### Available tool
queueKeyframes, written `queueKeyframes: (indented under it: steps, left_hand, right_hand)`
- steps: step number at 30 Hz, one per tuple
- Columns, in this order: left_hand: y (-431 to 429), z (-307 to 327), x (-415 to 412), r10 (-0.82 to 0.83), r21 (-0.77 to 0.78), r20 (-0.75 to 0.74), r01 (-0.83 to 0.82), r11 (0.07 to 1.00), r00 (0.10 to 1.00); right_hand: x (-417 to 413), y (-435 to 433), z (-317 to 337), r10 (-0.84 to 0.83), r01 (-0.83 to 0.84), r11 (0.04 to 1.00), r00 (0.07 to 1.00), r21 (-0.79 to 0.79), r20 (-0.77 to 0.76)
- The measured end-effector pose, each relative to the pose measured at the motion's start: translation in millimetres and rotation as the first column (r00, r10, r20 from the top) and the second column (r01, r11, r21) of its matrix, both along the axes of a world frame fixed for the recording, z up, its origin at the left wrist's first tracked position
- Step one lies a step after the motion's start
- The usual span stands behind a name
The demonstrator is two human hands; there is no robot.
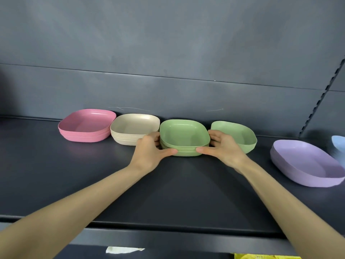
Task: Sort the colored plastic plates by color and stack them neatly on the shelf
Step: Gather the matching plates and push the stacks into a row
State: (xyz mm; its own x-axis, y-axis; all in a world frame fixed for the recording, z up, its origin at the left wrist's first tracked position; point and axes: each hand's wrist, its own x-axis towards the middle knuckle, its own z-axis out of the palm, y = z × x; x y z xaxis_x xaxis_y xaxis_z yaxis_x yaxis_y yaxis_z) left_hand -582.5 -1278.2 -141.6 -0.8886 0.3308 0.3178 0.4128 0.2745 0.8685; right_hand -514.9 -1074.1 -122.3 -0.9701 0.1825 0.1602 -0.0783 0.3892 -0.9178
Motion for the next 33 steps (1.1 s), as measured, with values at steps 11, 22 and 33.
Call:
queueKeyframes:
  steps: [11,22,33]
  left_hand:
    - [5,-8,-13,0.187,-0.042,-0.074,-0.191,0.981,0.979]
    - [5,-7,-17,0.187,-0.067,-0.15,-0.199,0.978,0.971]
    - [5,-10,-21,0.187,-0.102,-0.158,-0.204,0.974,0.969]
  right_hand:
    - [-16,5,-11,-0.077,0.085,0.993,0.992,0.085,-0.1]
    - [-21,6,-17,-0.152,0.174,0.977,0.975,0.125,-0.163]
    - [-21,4,-16,-0.167,0.195,0.966,0.972,0.169,-0.168]
